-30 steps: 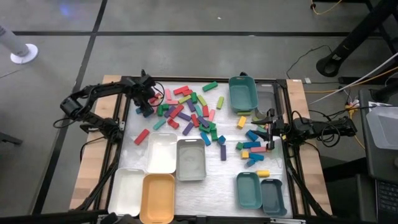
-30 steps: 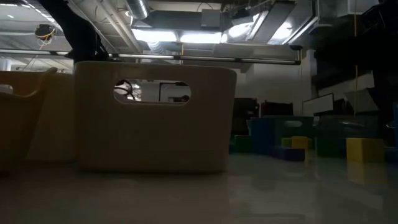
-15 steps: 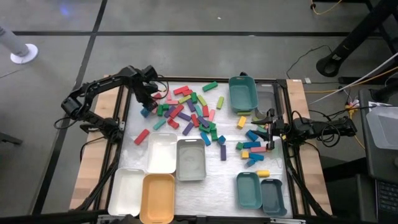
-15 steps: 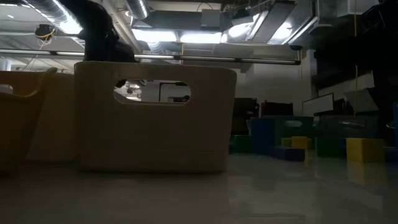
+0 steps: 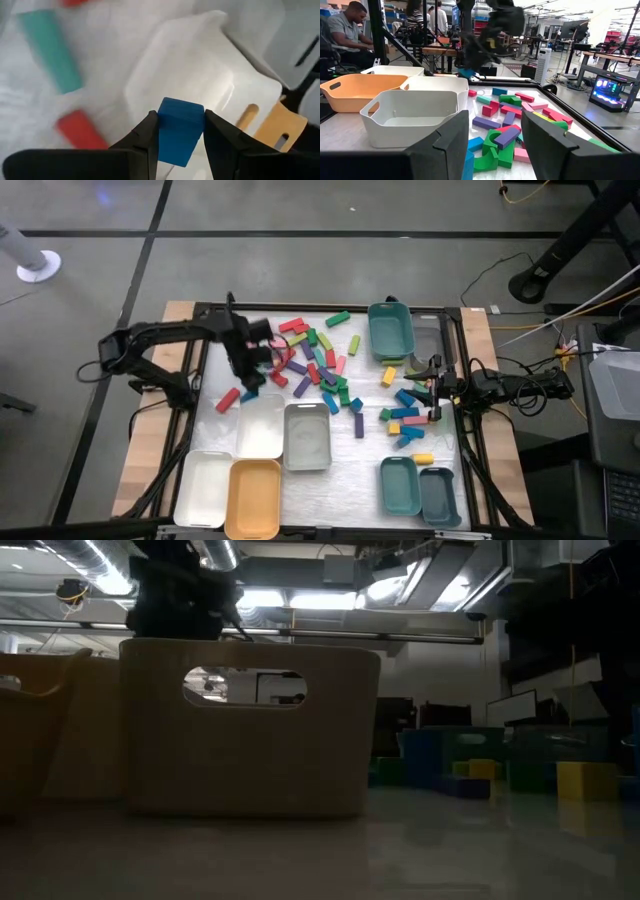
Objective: Sort blocks
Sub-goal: Put the blue block into the top white bin
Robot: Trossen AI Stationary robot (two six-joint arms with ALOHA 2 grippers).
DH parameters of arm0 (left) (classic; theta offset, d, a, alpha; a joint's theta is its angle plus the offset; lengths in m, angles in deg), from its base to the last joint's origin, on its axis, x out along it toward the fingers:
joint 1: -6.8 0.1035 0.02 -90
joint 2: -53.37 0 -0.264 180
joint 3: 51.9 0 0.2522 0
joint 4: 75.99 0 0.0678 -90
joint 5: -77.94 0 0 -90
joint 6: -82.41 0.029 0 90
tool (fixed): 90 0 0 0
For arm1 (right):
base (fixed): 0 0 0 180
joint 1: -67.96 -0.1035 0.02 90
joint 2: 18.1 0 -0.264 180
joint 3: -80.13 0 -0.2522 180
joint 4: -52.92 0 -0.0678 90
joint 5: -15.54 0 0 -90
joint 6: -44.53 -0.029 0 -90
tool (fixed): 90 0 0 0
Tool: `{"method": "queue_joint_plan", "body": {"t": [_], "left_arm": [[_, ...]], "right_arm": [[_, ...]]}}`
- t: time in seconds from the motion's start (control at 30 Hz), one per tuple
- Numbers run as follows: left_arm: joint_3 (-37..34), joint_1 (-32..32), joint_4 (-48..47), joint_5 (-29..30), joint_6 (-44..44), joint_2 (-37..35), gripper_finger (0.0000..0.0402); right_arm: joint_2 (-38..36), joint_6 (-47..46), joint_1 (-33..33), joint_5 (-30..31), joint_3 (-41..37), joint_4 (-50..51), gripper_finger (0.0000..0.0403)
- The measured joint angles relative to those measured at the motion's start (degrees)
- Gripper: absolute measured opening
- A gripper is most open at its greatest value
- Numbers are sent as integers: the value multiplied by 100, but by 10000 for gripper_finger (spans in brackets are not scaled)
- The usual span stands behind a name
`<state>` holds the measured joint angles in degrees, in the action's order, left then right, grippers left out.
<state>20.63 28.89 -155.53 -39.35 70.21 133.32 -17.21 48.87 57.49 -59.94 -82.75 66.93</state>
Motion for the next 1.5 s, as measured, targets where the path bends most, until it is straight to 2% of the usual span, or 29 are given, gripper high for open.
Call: {"method": "queue_joint_plan", "body": {"t": [0.13,0.23,0.4,0.5,0.7,1.07,1.27,1.4,1.5], "left_arm": [[0,-890,670,58,-556,0,114],[0,-1403,1140,342,-815,0,120],[0,-2007,1450,1037,-1422,2,124],[2,-2222,1426,1356,-1482,2,125],[2,-2399,1432,1905,-1710,2,126],[2,-2398,1520,2115,-1764,2,127],[4,-2426,1585,2413,-1818,3,130],[4,-2500,1560,2702,-2041,111,161],[4,-2525,1554,2695,-2057,248,192]], "right_arm": [[0,0,-1,0,0,-2,182],[-2,0,-1,0,0,-8,182],[-2,0,1,-9,0,-20,182],[-2,0,1,-9,0,-52,182],[0,-170,1,22,0,-234,182],[55,-251,1,44,0,-400,182],[55,-254,-1,43,0,-404,182],[55,-256,-1,-74,40,-336,182],[68,-256,-1,-161,220,-215,182]]}}
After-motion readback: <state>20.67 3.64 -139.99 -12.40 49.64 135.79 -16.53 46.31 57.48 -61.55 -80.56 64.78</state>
